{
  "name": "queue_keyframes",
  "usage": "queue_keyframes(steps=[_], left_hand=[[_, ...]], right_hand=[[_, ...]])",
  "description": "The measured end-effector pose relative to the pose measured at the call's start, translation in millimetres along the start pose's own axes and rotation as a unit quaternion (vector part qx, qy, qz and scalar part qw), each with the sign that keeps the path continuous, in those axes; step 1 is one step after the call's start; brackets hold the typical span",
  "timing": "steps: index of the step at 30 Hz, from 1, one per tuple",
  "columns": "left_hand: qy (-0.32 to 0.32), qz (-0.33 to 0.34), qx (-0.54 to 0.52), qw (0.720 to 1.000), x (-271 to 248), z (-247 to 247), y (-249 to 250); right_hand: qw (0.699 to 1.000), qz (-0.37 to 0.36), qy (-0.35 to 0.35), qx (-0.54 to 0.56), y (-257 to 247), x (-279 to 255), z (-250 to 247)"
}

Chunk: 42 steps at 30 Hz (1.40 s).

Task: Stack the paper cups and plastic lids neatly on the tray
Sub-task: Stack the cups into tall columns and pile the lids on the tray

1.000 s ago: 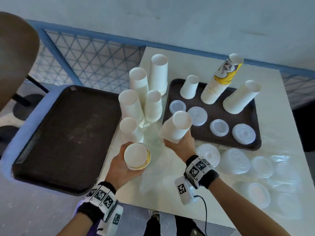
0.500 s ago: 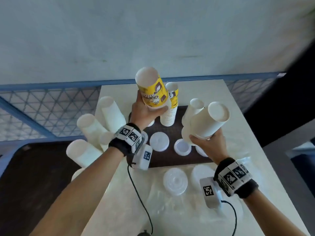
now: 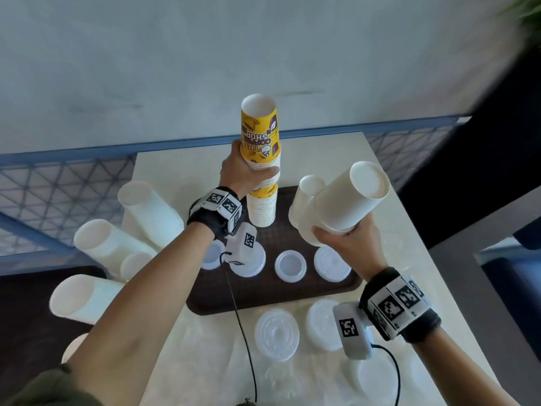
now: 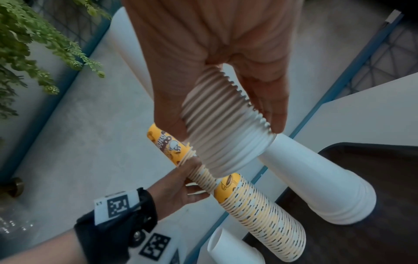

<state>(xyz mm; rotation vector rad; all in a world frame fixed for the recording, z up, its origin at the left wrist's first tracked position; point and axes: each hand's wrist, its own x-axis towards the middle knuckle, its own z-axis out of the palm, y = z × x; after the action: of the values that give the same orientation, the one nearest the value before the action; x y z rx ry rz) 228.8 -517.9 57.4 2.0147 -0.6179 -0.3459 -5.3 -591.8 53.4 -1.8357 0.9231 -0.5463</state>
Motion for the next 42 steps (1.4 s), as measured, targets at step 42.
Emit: queue_keyframes(steps=[42], left_hand=[[0.323, -0.235, -0.035, 0.916, -297, -130, -200]], right_hand=[[0.994, -0.054, -0.056, -0.082, -37, 72, 235]])
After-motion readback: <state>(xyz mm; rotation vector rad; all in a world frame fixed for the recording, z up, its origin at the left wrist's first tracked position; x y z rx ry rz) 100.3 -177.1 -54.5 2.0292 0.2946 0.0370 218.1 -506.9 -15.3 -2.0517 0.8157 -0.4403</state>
